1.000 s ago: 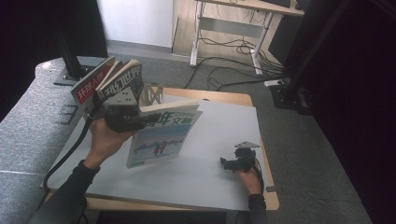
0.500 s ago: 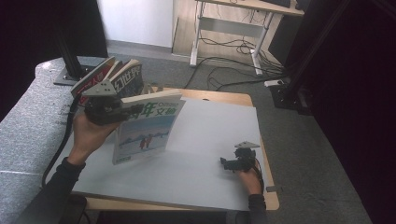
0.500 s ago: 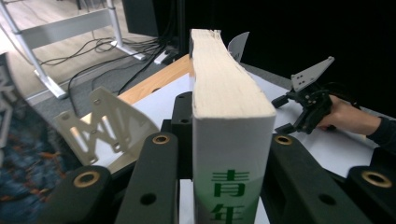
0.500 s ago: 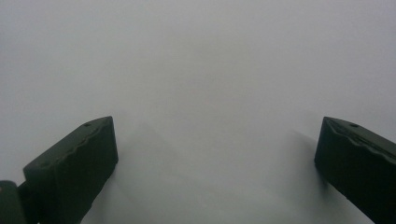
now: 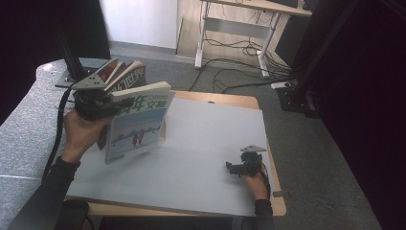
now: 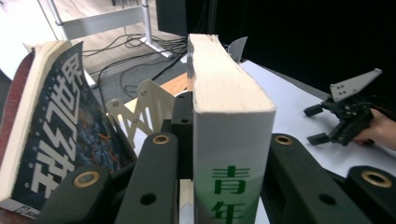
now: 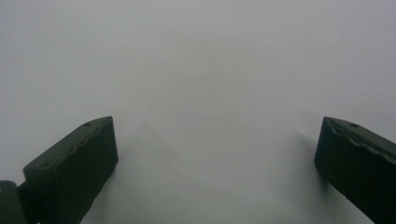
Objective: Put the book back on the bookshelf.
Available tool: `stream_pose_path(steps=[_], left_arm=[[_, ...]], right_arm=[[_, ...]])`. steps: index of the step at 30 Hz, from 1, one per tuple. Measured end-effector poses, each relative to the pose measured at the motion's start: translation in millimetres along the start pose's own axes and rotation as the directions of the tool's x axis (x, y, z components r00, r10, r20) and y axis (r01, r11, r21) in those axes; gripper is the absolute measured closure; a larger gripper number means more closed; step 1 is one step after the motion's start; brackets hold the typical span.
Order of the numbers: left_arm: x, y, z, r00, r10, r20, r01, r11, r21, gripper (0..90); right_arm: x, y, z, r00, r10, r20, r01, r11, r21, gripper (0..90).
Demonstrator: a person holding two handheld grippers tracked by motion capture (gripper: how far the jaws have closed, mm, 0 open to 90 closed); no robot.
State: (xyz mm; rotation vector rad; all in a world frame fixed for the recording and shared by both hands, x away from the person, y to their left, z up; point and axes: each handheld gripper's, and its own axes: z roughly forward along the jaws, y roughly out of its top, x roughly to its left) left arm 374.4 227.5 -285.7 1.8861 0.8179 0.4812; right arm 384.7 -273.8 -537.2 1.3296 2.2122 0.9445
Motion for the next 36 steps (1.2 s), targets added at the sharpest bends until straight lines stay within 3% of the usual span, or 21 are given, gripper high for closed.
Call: stream_pose_path(steps=[12, 20, 30, 36], left_arm=[[16.0, 4.2, 18.0, 0.9977, -0.048, -0.049, 0.046, 0.9985, -0.029, 74.1], [19.9, 8.7, 32.3, 0.9958, -0.050, -0.076, 0.048, 0.9983, -0.033, 74.1], [22.9, 13.5, 49.7, 0.9950, -0.059, -0.081, 0.055, 0.9973, -0.049, 74.1], [21.0, 8.9, 69.8, 0.9902, -0.049, -0.131, 0.037, 0.9952, -0.090, 74.1]], right_arm=[[0.0, 0.0, 0.0, 1.0000, 0.000, 0.000, 0.000, 1.000, 0.000, 0.0], [0.0, 0.0, 0.0, 1.0000, 0.000, 0.000, 0.000, 1.000, 0.000, 0.0], [0.0, 0.0, 0.0, 1.0000, 0.000, 0.000, 0.000, 1.000, 0.000, 0.0], [0.0, 0.0, 0.0, 1.0000, 0.001, 0.000, -0.001, 1.000, 0.000, 0.0]])
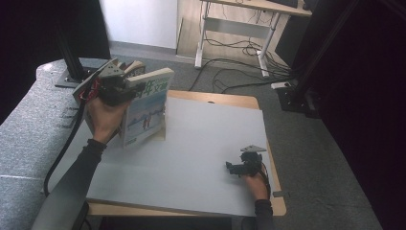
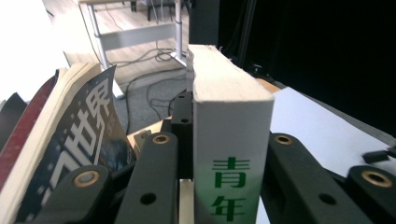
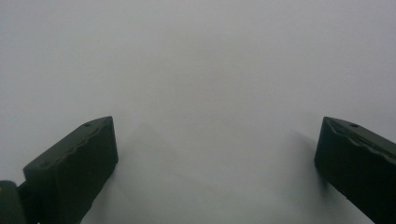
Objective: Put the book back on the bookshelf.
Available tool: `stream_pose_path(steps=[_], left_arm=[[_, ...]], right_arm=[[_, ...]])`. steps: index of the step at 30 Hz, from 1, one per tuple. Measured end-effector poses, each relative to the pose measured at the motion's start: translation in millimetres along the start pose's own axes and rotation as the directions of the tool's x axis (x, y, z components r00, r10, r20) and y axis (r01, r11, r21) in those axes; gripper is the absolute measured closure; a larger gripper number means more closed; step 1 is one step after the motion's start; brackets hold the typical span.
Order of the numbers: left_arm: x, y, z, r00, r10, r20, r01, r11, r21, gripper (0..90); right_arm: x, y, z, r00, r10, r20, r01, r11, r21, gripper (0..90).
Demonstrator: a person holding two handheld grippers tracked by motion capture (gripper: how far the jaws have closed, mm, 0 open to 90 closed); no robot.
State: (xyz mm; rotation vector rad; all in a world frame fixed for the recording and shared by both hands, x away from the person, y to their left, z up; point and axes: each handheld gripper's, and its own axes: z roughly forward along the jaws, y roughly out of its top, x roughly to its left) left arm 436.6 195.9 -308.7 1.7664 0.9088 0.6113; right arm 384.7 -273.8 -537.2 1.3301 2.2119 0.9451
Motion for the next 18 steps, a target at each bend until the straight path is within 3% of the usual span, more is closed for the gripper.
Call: stream_pose_path(steps=[7, 9, 18], left_arm=[[-3.6, -10.1, 9.2, 0.9999, 0.013, -0.001, -0.013, 0.9999, 0.005, 74.0], [-0.3, -13.5, 6.2, 0.9997, -0.012, 0.023, 0.012, 0.9999, -0.005, 73.9], [-1.9, -18.7, -5.5, 0.9994, 0.021, 0.028, -0.023, 0.9986, 0.047, 73.5]], right_arm=[[0.0, 0.0, 0.0, 1.0000, 0.000, 0.000, 0.000, 1.000, 0.000, 0.0], [-0.1, 0.0, 0.0, 1.0000, -0.001, 0.000, 0.001, 1.000, 0.000, 0.0], [0.1, 0.0, 0.0, 1.0000, -0.001, 0.001, 0.001, 1.000, 0.000, 0.0]])
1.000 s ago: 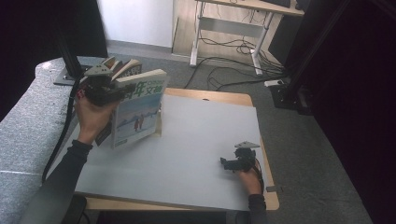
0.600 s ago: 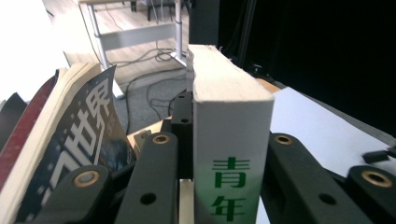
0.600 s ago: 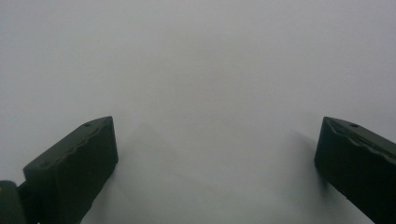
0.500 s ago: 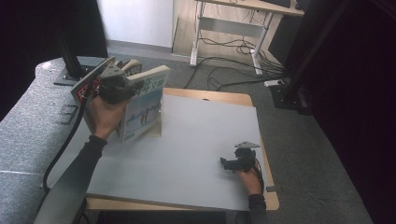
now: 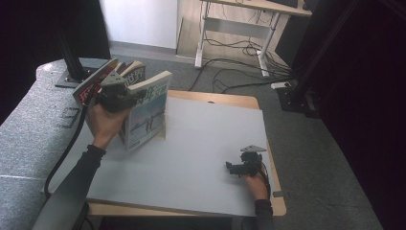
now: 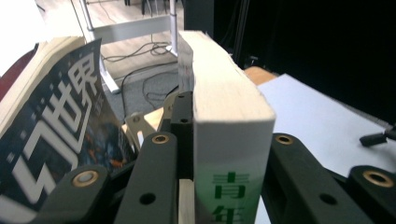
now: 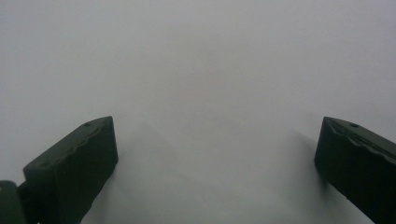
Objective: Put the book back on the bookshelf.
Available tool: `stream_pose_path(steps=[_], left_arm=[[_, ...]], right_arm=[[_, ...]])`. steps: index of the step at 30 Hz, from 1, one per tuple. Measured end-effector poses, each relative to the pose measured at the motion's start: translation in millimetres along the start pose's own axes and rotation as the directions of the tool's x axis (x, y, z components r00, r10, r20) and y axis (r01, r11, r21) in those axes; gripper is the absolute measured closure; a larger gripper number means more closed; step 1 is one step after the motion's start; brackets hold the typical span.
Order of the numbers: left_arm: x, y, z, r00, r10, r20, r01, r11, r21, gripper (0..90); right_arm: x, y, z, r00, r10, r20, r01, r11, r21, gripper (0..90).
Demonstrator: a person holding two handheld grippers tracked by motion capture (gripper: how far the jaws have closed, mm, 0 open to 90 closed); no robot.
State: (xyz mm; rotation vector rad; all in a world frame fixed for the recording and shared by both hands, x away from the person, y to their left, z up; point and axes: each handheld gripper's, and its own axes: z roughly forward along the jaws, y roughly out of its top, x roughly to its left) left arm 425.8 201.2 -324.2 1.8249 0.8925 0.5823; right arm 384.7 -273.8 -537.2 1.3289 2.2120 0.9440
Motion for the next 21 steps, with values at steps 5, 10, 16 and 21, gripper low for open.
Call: stream_pose_path(steps=[5, 10, 16, 21], left_arm=[[0.2, -8.7, -6.6, 0.9999, 0.009, 0.012, -0.009, 0.9989, 0.046, 72.9], [1.7, -15.7, -15.3, 0.9989, 0.005, 0.046, -0.009, 0.9972, 0.075, 72.5], [-2.6, -17.2, -18.7, 0.9983, 0.033, 0.048, -0.039, 0.9922, 0.119, 71.1], [-7.4, -19.2, -17.1, 0.9977, 0.050, 0.045, -0.056, 0.9901, 0.129, 69.0]], right_arm=[[0.0, 0.0, 0.0, 1.0000, 0.000, 0.000, 0.000, 1.000, 0.000, 0.0], [0.2, 0.0, -0.1, 1.0000, 0.001, 0.000, -0.001, 1.000, 0.001, 0.0], [0.1, 0.0, -0.2, 1.0000, -0.001, 0.000, 0.001, 1.000, 0.003, 0.0], [0.0, 0.0, -0.2, 1.0000, -0.003, 0.000, 0.003, 1.000, 0.003, 0.0]])
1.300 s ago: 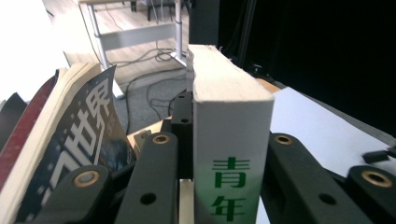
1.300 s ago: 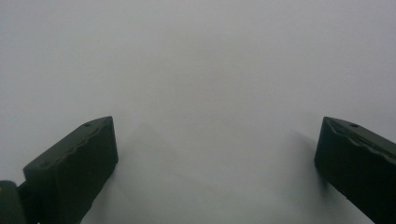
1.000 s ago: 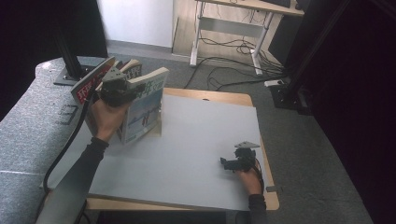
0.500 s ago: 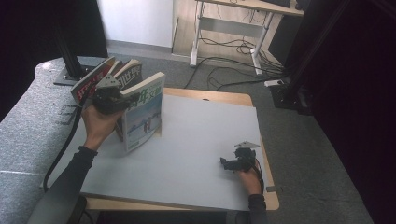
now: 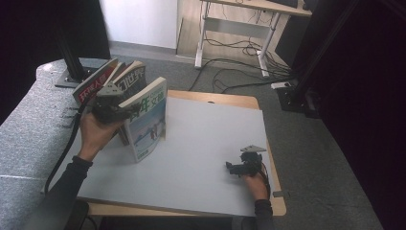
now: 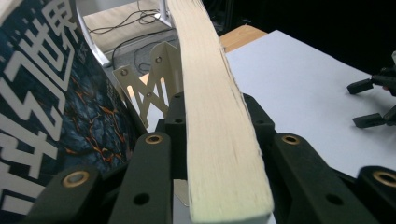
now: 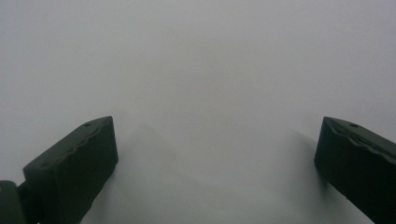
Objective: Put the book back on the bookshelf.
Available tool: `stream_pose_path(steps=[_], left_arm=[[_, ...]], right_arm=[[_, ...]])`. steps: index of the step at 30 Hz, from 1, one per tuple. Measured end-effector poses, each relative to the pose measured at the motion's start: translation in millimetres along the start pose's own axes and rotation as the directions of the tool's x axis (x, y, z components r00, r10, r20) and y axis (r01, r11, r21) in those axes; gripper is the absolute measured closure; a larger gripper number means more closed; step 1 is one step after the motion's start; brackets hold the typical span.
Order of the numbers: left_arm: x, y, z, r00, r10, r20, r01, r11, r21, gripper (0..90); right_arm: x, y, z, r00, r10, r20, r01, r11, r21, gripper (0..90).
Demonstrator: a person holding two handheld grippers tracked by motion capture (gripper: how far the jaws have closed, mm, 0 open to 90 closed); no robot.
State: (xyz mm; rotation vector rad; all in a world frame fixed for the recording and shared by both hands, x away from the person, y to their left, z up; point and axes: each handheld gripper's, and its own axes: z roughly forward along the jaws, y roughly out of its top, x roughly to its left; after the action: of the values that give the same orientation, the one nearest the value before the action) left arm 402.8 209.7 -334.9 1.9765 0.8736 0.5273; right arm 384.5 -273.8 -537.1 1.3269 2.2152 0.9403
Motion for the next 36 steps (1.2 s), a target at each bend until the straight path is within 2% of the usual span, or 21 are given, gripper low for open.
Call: stream_pose_path(steps=[4, 10, 12, 15, 17, 22, 29, 36], left_arm=[[-1.8, -0.2, 5.1, 0.9997, 0.000, 0.024, 0.000, 1.0000, 0.005, 66.5], [-2.6, 0.3, 11.4, 0.9996, -0.004, 0.027, 0.004, 1.0000, 0.007, 67.5], [-0.7, 1.7, 12.6, 0.9984, -0.022, 0.051, 0.022, 0.9998, 0.002, 69.2], [0.7, 3.4, 13.7, 0.9980, -0.031, 0.055, 0.032, 0.9995, -0.006, 71.0], [1.9, 5.5, 15.4, 0.9986, -0.037, 0.038, 0.039, 0.9986, -0.036, 73.4], [4.3, 8.3, 19.6, 0.9988, -0.046, 0.015, 0.047, 0.9974, -0.055, 73.8], [4.9, 9.8, 26.0, 0.9980, -0.061, 0.016, 0.062, 0.9956, -0.070, 73.8], [4.3, 14.8, 31.8, 0.9985, -0.053, -0.015, 0.052, 0.9960, -0.073, 73.8]], right_arm=[[0.1, 0.0, 0.0, 1.0000, 0.001, 0.000, -0.001, 1.000, 0.000, 0.0], [0.1, 0.0, 0.0, 1.0000, 0.001, 0.000, -0.001, 1.000, 0.000, 0.0], [0.1, 0.0, 0.0, 1.0000, 0.001, 0.000, -0.001, 1.000, 0.000, 0.0], [0.1, 0.0, 0.1, 1.0000, 0.002, 0.001, -0.002, 1.000, -0.001, 0.0], [0.2, 0.0, 0.1, 1.0000, 0.003, 0.001, -0.003, 1.000, -0.001, 0.0], [0.2, 0.0, 0.1, 1.0000, 0.003, 0.001, -0.003, 1.000, -0.002, 0.0], [0.2, 0.0, 0.1, 1.0000, 0.003, 0.001, -0.003, 1.000, -0.002, 0.0], [0.2, 0.0, 0.1, 1.0000, 0.003, 0.001, -0.003, 1.000, -0.002, 0.0]])
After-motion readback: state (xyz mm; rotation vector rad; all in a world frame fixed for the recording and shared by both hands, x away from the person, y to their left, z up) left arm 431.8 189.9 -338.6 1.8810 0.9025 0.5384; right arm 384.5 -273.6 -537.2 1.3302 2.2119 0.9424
